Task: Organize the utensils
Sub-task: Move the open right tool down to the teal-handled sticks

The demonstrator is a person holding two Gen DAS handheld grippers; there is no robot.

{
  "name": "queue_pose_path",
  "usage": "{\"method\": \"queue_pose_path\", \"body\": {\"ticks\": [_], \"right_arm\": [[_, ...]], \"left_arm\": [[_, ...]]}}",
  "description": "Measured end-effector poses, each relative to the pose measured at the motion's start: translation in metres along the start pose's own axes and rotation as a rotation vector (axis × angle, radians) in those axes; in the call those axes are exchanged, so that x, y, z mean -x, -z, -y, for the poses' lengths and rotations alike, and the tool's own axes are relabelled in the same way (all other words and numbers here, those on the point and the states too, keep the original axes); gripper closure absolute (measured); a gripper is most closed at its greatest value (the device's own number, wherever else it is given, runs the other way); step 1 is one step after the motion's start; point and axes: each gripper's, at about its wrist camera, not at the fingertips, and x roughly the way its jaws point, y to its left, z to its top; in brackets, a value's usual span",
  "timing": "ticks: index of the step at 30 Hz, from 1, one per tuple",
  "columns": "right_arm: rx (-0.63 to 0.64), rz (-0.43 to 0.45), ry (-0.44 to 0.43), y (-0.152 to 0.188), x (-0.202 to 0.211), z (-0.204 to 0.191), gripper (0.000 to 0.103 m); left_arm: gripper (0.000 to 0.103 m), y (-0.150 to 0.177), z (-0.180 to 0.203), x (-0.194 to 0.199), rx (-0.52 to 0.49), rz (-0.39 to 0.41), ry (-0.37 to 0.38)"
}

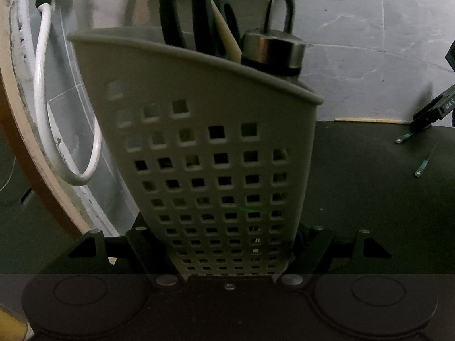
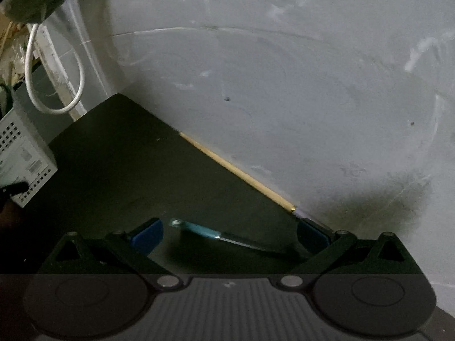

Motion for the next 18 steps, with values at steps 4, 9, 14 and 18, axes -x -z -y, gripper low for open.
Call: {"method": "queue_pose_path", "body": {"ticks": [4,9,14,18], "right_arm": [[-0.038,-0.022,-0.019,0.006,-0.006,0.014,0.001],[-0.095,-0.014,-0.056,0.017,0.002,0.021,0.001],[-0.106,-0.032,-0.097,0.028,0.010,0.011,0.001],[-0.110,-0.043,-0.127,0.040,0.016,-0.007,0.001]], "left_arm": [[0.024,-0.006,0.008,0.011,0.003,-0.005,-0.012],[0.023,-0.011,0.014,0.016,0.000,-0.006,-0.019],[0.023,-0.012,0.015,0.018,-0.010,-0.005,-0.015],[0.023,-0.012,0.017,0.020,-0.018,-0.002,-0.008]]}}
